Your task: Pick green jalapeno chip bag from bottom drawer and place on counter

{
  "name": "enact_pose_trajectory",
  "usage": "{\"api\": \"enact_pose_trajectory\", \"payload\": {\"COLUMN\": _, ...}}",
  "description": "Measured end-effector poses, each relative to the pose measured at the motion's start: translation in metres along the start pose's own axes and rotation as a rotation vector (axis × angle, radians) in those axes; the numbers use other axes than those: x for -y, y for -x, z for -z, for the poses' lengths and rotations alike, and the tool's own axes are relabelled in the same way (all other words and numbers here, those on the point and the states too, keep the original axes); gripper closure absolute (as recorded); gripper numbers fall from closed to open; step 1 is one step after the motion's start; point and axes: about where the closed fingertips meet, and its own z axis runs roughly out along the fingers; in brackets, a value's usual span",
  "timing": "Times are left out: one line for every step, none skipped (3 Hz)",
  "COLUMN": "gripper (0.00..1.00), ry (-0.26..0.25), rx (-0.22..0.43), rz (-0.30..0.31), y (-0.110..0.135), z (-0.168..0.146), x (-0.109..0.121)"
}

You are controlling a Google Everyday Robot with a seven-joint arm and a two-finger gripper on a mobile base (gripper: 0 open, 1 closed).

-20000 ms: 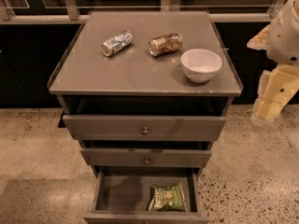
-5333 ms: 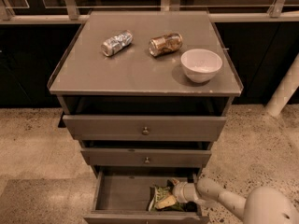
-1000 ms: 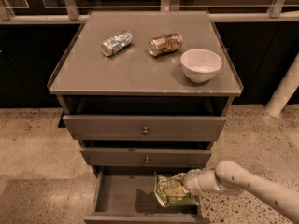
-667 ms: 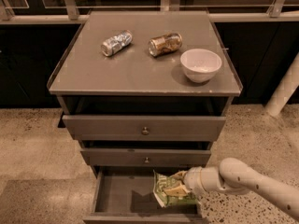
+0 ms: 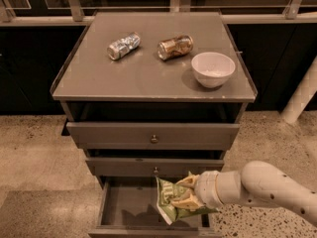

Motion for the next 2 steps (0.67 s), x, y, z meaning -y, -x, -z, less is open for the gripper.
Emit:
{"api": "enact_pose_trajectory", "payload": {"gripper": 1.00, "ry": -0.080, "rx": -0.033, "rz": 0.119, "y": 0.055, "z": 0.037, "x": -0.005}}
{"api": "enact_pose_trajectory", "payload": {"gripper": 1.00, "ry": -0.096, "rx": -0.047, "rz": 0.145, "y": 0.065, "z": 0.044, "x": -0.005}}
